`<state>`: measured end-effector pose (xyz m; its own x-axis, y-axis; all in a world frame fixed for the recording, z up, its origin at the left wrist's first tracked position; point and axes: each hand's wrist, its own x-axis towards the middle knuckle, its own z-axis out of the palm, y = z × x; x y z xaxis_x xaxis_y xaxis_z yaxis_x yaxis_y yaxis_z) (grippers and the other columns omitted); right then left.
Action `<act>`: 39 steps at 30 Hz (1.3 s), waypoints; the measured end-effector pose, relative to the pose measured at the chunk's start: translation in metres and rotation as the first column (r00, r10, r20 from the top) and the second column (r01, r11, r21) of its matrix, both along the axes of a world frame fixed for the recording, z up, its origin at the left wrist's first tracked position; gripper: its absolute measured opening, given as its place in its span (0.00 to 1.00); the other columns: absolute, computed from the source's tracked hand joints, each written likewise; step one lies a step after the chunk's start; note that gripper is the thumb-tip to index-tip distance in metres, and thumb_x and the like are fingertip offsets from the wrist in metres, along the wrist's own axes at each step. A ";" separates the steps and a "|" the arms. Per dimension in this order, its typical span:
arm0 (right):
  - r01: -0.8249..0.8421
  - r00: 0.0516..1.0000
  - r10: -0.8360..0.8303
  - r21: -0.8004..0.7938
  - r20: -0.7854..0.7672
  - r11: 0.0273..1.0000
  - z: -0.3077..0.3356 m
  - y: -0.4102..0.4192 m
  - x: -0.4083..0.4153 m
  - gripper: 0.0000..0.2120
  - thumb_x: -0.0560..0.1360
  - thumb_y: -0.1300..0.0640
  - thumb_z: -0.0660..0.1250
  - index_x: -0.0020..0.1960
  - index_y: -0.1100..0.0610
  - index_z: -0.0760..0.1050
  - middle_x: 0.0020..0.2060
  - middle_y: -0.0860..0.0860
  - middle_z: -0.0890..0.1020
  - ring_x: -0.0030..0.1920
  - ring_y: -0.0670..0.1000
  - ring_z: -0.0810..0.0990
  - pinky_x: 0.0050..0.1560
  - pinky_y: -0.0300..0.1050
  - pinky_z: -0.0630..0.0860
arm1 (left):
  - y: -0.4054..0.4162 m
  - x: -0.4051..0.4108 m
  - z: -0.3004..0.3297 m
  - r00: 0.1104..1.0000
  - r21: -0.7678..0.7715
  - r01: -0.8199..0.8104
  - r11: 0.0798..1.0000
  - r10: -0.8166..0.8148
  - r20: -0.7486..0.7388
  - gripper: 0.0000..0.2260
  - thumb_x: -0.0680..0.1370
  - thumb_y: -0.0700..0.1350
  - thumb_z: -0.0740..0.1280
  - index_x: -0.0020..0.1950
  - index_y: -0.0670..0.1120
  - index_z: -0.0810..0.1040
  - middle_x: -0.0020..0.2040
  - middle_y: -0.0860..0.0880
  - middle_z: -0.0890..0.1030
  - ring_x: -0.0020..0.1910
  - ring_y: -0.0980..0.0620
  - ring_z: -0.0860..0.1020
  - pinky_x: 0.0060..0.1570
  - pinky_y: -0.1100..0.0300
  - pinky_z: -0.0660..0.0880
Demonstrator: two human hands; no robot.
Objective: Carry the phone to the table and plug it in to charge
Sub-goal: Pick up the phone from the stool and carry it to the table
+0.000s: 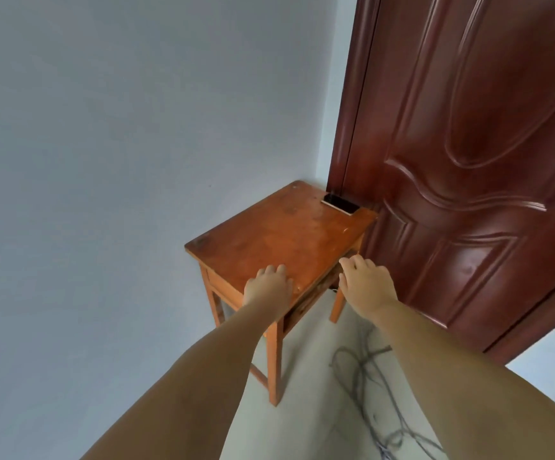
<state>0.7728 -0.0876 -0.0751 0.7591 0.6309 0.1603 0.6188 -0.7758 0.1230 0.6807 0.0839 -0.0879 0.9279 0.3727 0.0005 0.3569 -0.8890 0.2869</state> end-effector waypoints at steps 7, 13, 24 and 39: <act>-0.136 0.990 0.133 -0.086 -0.036 0.987 -0.001 0.011 0.146 0.15 0.80 0.52 0.54 0.64 0.54 0.68 0.58 0.53 0.77 0.56 0.54 0.76 0.52 0.50 0.72 | 0.009 0.126 -0.009 0.997 -0.034 -0.053 0.998 0.051 -0.051 0.15 0.81 0.46 0.57 0.67 0.45 0.68 0.60 0.44 0.76 0.59 0.42 0.74 0.56 0.49 0.73; -0.173 0.980 0.163 -0.082 -0.112 0.982 -0.032 0.044 0.244 0.15 0.80 0.52 0.54 0.64 0.54 0.67 0.57 0.52 0.77 0.56 0.54 0.75 0.54 0.51 0.72 | 0.040 0.230 -0.039 0.987 0.008 -0.041 0.999 0.042 -0.155 0.18 0.81 0.47 0.56 0.71 0.45 0.65 0.66 0.43 0.72 0.64 0.42 0.71 0.58 0.49 0.74; -0.066 0.973 0.056 -0.040 -0.223 0.997 -0.070 0.101 0.441 0.17 0.80 0.52 0.53 0.66 0.56 0.66 0.59 0.55 0.76 0.57 0.57 0.75 0.54 0.53 0.70 | 0.099 0.426 -0.084 0.979 -0.088 -0.036 0.996 0.017 -0.203 0.18 0.81 0.49 0.57 0.70 0.45 0.65 0.66 0.42 0.73 0.65 0.41 0.71 0.59 0.48 0.74; 0.081 0.931 -0.077 -0.003 -0.356 0.997 -0.156 0.149 0.519 0.48 0.67 0.34 0.67 0.75 0.59 0.51 0.74 0.58 0.61 0.74 0.57 0.60 0.69 0.57 0.62 | 0.129 0.482 -0.182 0.979 0.011 0.013 1.000 -0.010 -0.204 0.27 0.79 0.59 0.37 0.77 0.51 0.43 0.79 0.48 0.46 0.77 0.48 0.40 0.73 0.48 0.36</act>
<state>1.2915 0.0619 -0.2314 0.8150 0.5663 -0.1229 0.5570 -0.8241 -0.1031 1.1622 0.2134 -0.2699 0.9133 0.3631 -0.1846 0.3965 -0.8963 0.1985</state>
